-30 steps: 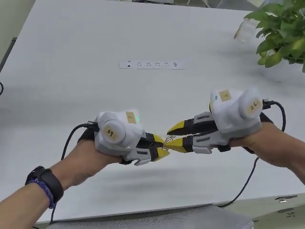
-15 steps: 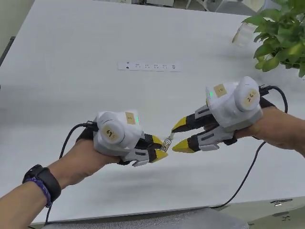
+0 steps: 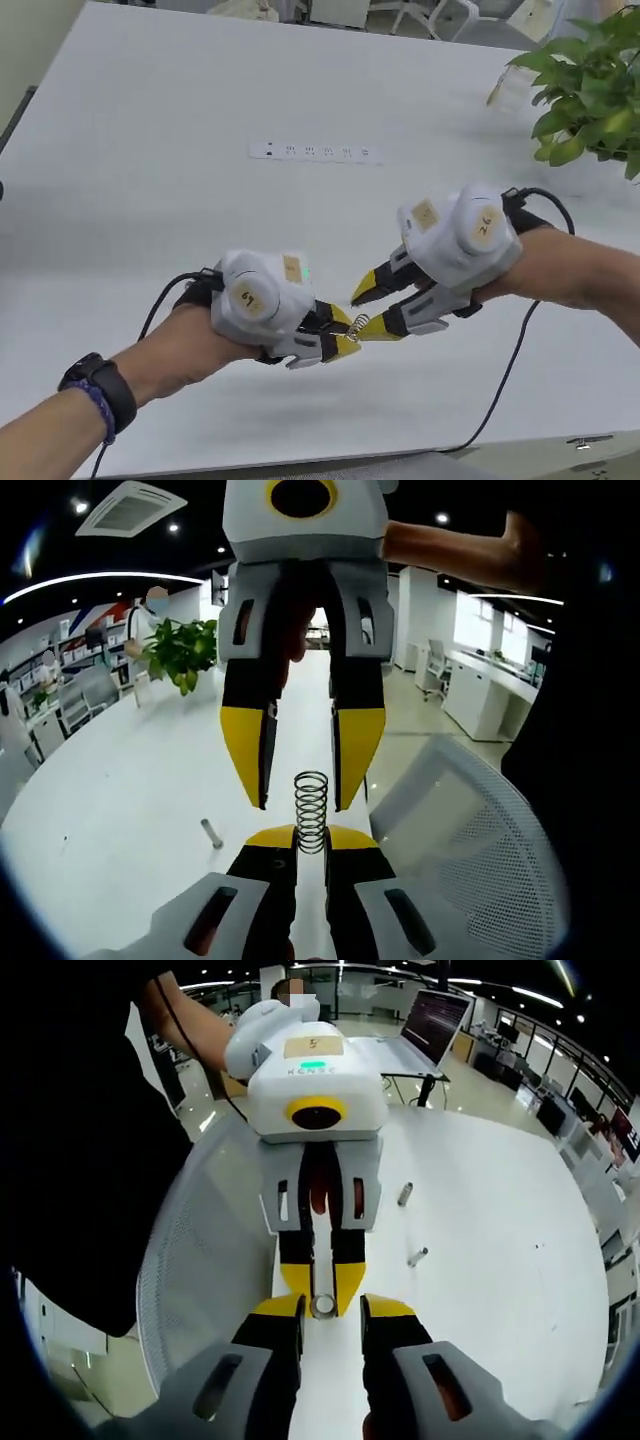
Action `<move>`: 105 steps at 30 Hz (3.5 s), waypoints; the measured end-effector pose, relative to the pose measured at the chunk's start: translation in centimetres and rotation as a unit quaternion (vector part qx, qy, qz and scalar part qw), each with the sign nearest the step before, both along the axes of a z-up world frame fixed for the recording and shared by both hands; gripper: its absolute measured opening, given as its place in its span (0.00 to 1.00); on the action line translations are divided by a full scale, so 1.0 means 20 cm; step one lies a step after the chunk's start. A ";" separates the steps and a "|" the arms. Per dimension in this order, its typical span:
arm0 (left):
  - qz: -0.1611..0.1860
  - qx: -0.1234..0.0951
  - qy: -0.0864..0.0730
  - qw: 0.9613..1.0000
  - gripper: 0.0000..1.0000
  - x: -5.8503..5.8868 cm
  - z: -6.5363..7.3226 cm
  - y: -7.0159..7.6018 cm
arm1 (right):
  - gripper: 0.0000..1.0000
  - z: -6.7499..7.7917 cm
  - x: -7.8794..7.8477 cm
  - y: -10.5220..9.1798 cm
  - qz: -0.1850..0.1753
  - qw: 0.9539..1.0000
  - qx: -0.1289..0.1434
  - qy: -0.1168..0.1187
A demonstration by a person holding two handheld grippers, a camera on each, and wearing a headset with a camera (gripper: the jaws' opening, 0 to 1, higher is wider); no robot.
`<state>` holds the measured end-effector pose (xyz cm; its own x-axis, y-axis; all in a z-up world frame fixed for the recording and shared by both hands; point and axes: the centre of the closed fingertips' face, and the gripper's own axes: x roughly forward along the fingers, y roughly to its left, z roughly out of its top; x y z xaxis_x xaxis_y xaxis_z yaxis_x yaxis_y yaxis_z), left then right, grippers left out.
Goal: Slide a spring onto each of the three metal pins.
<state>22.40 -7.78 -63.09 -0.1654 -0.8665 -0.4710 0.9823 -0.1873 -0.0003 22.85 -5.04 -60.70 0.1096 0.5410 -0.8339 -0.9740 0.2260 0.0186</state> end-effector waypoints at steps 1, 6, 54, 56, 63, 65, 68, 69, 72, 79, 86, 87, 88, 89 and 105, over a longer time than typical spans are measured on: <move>-0.001 0.000 0.000 1.000 0.02 0.00 0.00 0.00 | 0.19 0.00 0.00 0.00 0.004 1.000 -0.001 0.001; -0.004 0.002 -0.001 1.000 0.02 -0.01 0.00 0.00 | 0.15 -0.03 -0.02 0.01 0.021 1.000 -0.012 -0.002; 0.101 0.028 0.038 0.994 0.29 0.14 -0.14 0.26 | 0.09 -0.15 0.00 -0.15 0.001 0.999 -0.037 0.003; 0.112 0.029 0.041 0.992 0.31 0.15 -0.15 0.29 | 0.09 -0.15 0.02 -0.16 -0.004 0.999 -0.039 0.000; 0.145 0.032 0.046 0.988 0.34 0.19 -0.17 0.39 | 0.09 -0.18 0.05 -0.18 -0.007 0.999 -0.042 0.001; 0.161 0.030 0.049 0.985 0.35 0.21 -0.18 0.42 | 0.09 -0.20 0.08 -0.18 -0.010 0.999 -0.045 -0.006; 0.177 0.030 0.050 0.982 0.36 0.24 -0.18 0.47 | 0.09 -0.20 0.10 -0.18 -0.011 0.999 -0.046 -0.007; 0.179 0.030 0.050 0.982 0.37 0.24 -0.18 0.47 | 0.09 -0.20 0.10 -0.18 -0.010 0.999 -0.045 -0.005; 0.195 0.029 0.051 0.979 0.38 0.27 -0.18 0.52 | 0.09 -0.22 0.12 -0.17 -0.010 0.999 -0.047 -0.006; 0.228 0.026 0.053 0.972 0.43 0.30 -0.18 0.63 | 0.09 -0.26 0.16 -0.14 -0.007 0.998 -0.055 -0.006; 0.259 0.023 0.056 0.964 0.46 0.32 -0.18 0.76 | 0.09 -0.31 0.20 -0.13 -0.005 0.998 -0.063 -0.010; 0.265 0.024 0.056 0.962 0.46 0.32 -0.18 0.78 | 0.09 -0.32 0.21 -0.12 -0.005 0.998 -0.065 -0.010; 0.267 0.025 0.057 0.962 0.47 0.32 -0.18 0.79 | 0.09 -0.32 0.21 -0.12 -0.004 0.998 -0.066 -0.011; 0.271 0.025 0.058 0.960 0.47 0.32 -0.18 0.81 | 0.09 -0.33 0.22 -0.12 -0.004 0.998 -0.067 -0.011; 0.324 0.017 0.056 0.944 0.55 0.36 -0.14 1.01 | 0.09 -0.38 0.36 -0.07 -0.004 0.998 -0.068 -0.012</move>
<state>29.58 12.42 -65.92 0.3437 -0.7874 -0.5118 0.8845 0.4545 -0.1051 30.00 -6.44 -68.35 0.1341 0.4226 -0.8963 -0.9717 0.2335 -0.0352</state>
